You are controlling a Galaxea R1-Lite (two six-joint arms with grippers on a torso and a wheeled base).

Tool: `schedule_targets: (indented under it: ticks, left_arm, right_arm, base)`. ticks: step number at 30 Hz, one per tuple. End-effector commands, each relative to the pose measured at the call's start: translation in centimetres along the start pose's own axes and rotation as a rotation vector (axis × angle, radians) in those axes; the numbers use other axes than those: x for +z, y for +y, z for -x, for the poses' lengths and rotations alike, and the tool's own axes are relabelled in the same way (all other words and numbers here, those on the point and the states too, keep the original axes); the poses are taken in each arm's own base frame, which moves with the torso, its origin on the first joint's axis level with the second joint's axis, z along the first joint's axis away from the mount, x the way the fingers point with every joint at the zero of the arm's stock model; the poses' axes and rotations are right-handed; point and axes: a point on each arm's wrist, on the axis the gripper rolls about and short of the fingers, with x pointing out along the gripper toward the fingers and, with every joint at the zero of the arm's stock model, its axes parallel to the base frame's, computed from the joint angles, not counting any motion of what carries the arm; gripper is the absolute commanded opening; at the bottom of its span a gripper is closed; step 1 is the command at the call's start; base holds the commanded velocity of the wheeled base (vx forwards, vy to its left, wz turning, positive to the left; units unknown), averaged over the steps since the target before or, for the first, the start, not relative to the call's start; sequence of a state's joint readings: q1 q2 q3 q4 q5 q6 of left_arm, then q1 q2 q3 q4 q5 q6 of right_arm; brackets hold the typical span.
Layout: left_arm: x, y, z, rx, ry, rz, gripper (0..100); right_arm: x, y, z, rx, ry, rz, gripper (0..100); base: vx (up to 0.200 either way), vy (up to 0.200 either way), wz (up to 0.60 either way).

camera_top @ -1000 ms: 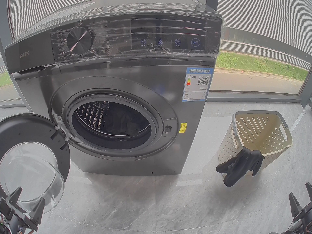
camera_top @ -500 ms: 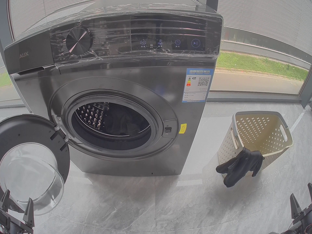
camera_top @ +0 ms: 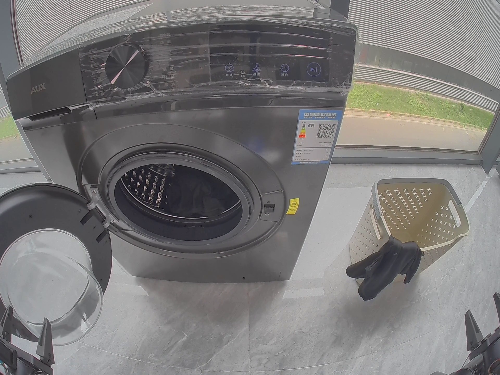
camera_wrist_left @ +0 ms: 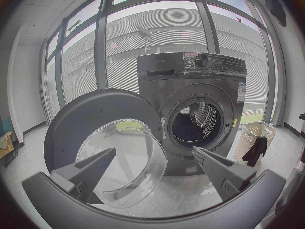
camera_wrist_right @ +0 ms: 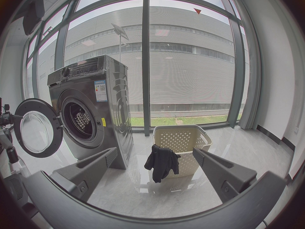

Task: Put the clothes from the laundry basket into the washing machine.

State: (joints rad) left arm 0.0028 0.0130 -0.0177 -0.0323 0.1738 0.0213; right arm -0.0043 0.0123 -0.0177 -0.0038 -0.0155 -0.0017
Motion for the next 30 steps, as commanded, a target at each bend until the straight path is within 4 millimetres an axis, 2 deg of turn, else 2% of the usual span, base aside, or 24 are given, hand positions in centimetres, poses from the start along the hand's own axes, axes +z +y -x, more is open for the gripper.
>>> schedule_targets:
  ticks: [1,4,5,9,12,22,30]
  left_arm:
    - [-0.24,-0.23,0.05,-0.106,-0.01,-0.058,100]
    - [-0.19,-0.37,0.11,-0.175,-0.004,-0.022,100]
    - [-0.14,-0.39,0.15,-0.183,0.01,0.053,100]
    - [-0.07,-0.36,0.16,-0.176,0.015,0.12,100]
    - [-0.54,-0.22,-0.02,-0.088,0.011,0.069,100]
    - [-0.79,-0.38,-0.01,-0.159,0.036,0.053,100]
    - [-0.79,-0.38,-0.01,-0.159,0.037,0.055,100]
  right_arm:
    - [-0.51,0.0,-0.03,0.0,0.005,0.0,100]
    - [-0.51,0.0,-0.03,0.0,0.005,0.0,100]
    - [-0.51,0.0,-0.03,0.0,0.005,0.0,100]
    - [-0.51,0.0,-0.03,0.0,0.005,0.0,100]
    - [-0.51,0.0,-0.03,0.001,0.005,0.0,100]
    - [-0.51,0.0,-0.03,0.0,0.005,0.0,100]
    - [-0.51,0.0,-0.03,0.0,0.005,0.0,100]
  base:
    - [0.0,0.0,0.0]
    - [0.0,0.0,0.0]
    - [0.0,0.0,0.0]
    - [0.0,0.0,0.0]
    - [0.0,0.0,0.0]
    - [0.0,0.0,0.0]
    - [0.0,-0.2,0.0]
